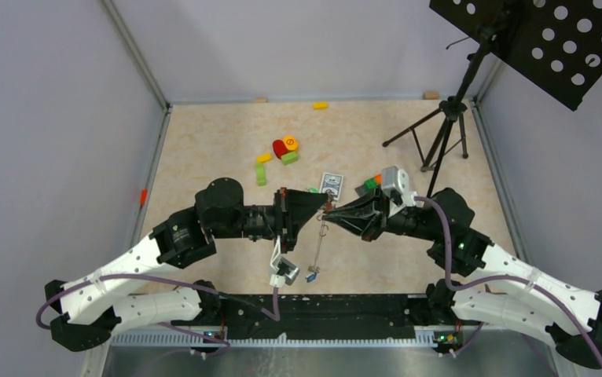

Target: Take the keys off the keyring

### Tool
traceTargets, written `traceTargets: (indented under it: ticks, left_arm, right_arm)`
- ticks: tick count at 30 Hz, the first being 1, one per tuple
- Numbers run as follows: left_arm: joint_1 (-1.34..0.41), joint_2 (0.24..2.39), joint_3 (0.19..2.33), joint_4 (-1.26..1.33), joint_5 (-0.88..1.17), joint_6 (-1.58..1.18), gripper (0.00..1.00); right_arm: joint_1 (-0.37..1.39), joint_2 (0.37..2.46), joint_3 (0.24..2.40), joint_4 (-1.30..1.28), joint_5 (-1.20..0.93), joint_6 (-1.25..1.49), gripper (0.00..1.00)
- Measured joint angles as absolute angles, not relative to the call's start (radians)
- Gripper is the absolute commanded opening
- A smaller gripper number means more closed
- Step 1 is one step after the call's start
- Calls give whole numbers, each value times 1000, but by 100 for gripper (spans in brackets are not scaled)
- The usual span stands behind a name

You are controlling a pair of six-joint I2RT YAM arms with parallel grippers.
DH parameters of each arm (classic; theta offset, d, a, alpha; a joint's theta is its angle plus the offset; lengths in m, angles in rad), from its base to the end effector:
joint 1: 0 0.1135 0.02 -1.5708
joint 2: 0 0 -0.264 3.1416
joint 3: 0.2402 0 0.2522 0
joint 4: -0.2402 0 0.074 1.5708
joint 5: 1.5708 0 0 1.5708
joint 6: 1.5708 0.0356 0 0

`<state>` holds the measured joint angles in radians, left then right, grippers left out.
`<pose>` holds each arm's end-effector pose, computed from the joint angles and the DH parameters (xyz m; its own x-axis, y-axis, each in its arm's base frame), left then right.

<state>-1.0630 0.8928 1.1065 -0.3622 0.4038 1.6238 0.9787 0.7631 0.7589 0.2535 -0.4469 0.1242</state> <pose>0.0785 -0.1699 0.4139 0.9949 0.1006 -0.0056 0.0193 -0.1348 0.9907 0.0862 0.1557 0.3811 0.0150 0.2225 -0.9748 -0.9915 0.1292 0.0143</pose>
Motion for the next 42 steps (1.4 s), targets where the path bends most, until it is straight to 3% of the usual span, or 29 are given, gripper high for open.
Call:
traceTargets:
  ticks: [42]
  left_arm:
    - [-1064,893,1106,-350,404,1625,0]
  right_arm:
    - [979,738,746,289,-431,192,0]
